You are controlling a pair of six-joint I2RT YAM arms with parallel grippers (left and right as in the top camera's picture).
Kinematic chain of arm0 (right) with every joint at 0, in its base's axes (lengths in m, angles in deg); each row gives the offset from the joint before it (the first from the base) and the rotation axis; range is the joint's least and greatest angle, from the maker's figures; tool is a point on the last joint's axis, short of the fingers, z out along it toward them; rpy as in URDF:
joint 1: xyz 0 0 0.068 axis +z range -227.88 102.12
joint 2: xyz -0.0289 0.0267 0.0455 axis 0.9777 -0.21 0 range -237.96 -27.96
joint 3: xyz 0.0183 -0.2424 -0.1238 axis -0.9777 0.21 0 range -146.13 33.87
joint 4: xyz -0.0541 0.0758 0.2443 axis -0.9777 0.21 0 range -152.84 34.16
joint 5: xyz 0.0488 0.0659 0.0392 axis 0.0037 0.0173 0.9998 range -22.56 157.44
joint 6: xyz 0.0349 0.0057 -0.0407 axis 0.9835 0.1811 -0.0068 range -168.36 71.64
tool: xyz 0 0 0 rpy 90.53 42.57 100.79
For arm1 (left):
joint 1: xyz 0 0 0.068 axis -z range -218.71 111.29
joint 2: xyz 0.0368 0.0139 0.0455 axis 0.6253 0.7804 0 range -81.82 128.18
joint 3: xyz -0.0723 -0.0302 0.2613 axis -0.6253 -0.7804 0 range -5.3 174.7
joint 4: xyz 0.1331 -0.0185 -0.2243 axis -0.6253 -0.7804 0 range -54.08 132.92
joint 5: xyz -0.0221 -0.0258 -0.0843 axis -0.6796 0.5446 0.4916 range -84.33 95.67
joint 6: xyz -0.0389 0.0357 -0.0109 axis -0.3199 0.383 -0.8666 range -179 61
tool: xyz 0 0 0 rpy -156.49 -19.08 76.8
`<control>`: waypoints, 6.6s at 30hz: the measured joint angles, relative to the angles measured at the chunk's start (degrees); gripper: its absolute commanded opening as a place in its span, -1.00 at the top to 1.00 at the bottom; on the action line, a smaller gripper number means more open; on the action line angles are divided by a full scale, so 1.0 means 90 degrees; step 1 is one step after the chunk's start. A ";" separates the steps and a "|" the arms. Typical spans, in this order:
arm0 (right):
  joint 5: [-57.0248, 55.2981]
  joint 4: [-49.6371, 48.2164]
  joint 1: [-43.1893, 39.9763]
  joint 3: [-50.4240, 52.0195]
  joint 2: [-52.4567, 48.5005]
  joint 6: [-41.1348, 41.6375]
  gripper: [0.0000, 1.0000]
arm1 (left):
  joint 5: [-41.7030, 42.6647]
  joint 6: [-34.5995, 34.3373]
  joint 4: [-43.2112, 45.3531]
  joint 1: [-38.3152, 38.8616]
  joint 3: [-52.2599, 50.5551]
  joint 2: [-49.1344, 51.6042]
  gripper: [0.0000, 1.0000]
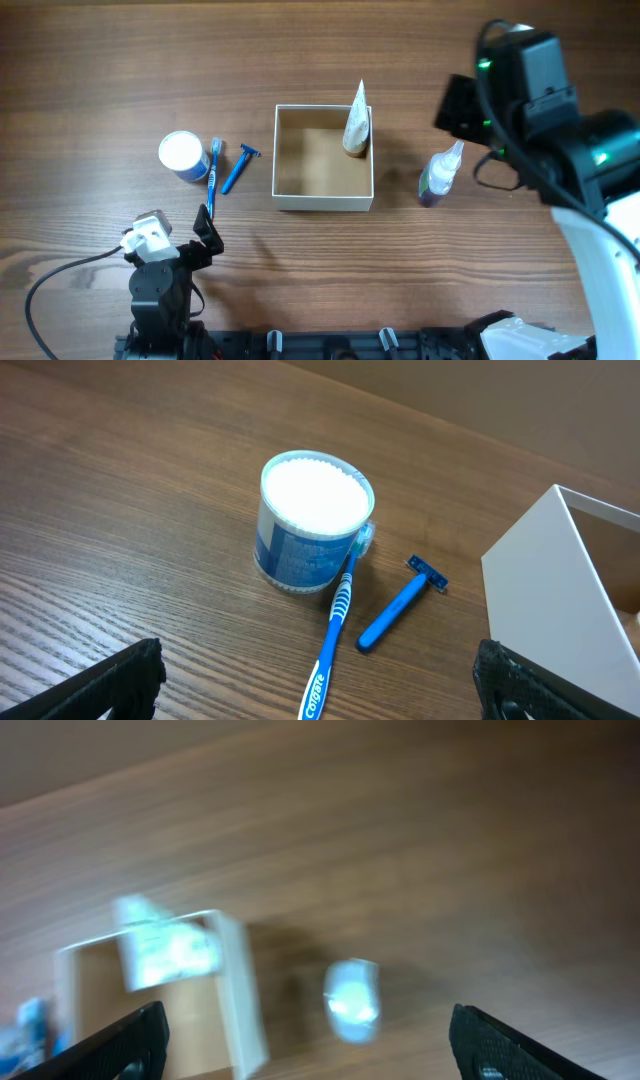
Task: Pack container
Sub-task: 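Move the right gripper to the blue soap bottle and grasp it, then lift the soap bottle and lower it into the box's right side, then open the right gripper and withdraw it to the right, then reach the left gripper to the cotton-swab tub and grasp it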
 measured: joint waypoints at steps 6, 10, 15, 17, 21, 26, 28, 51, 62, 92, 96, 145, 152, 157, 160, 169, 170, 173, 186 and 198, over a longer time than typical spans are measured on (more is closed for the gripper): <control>0.0425 -0.0202 -0.0500 0.1064 -0.0410 0.0063 -0.92 | 0.0000 0.0000 0.0000 0.0000 0.0000 -0.0002 -0.99; 0.0607 -0.0588 -0.0520 0.1982 -0.0789 0.0010 -0.96 | 0.0000 0.0000 0.0000 0.0000 0.0000 -0.0002 -1.00; 0.0702 -0.1168 -0.0522 0.2739 -0.0964 0.0005 -0.91 | 0.0000 0.0000 0.0002 0.0000 0.0000 -0.0002 -1.00; 0.0709 -0.1372 -0.0522 0.2907 -0.1008 -0.0007 -0.84 | 0.0000 0.0000 0.0002 0.0000 0.0000 -0.0002 -0.99; 0.0777 -0.1566 -0.0522 0.3257 -0.1071 -0.0010 -0.69 | 0.0000 0.0000 0.0000 0.0000 0.0000 -0.0002 -0.99; 0.0848 -0.1739 -0.0522 0.3631 -0.1095 -0.0012 -0.66 | 0.0000 0.0000 0.0000 0.0000 0.0000 -0.0002 -0.99; 0.0850 -0.1892 -0.0522 0.3725 -0.1095 -0.0015 -0.54 | 0.0000 0.0000 0.0000 0.0000 0.0000 -0.0002 -0.99; 0.0967 -0.2210 -0.0522 0.3861 -0.1095 -0.0158 -0.01 | 0.0000 0.0000 0.0000 0.0000 0.0000 -0.0002 -0.99; 0.0962 -0.2149 -0.0522 0.3925 -0.1054 -0.0177 0.49 | 0.0000 0.0000 0.0000 0.0000 0.0000 -0.0002 -1.00; 0.1736 -0.1773 0.1987 0.1328 -0.1273 -0.0131 0.52 | 0.0000 0.0000 0.0000 0.0000 0.0000 -0.0002 -1.00; 0.1642 -0.1926 0.1987 0.1328 -0.1479 -0.0119 0.50 | 0.0000 -0.0002 0.0000 0.0000 0.0000 -0.0002 -0.99; 0.0860 -0.1909 -0.1163 0.2324 0.1156 0.0823 -0.99 | -0.0002 0.0000 0.0063 0.0000 0.0000 -0.0002 -0.99; 0.1445 -0.1802 -0.1841 0.2324 0.0597 0.0823 -0.99 | 0.0073 -0.0005 0.0559 0.0000 0.0000 -0.0002 -0.99; 0.1469 -0.1804 -0.1848 0.2324 0.0066 0.0826 -0.99 | 0.0121 -0.0012 0.0906 0.0000 0.0024 0.0000 -0.99; 0.1477 -0.1804 -0.1848 0.2324 -0.0265 0.0823 -0.99 | 0.0119 -0.0019 0.0787 0.0000 0.0236 0.0180 -1.00; 0.1537 -0.1710 -0.1848 0.2327 -0.0753 0.0823 -0.99 | -0.0177 -0.0027 -0.0682 -0.0131 0.3033 0.3031 -0.99; 0.1540 -0.1715 -0.1848 0.2327 -0.0758 0.0823 -0.99 | -0.0194 -0.0049 -0.0923 -0.0182 0.3385 0.3400 -0.99; 0.1540 -0.1761 -0.1848 0.2327 -0.0758 0.0823 -1.00 | -0.0155 -0.0095 -0.1727 -0.0376 0.4685 0.4864 -0.99; 0.1537 -0.2047 -0.1848 0.2327 -0.0758 0.0823 -0.99 | 0.0340 -0.0138 -0.1885 -0.0520 0.6730 0.8869 -1.00; 0.1540 -0.2050 -0.1848 0.2327 -0.0758 0.0823 -0.99 | 0.0741 0.0199 -0.1608 -0.0525 0.6795 1.0622 -0.89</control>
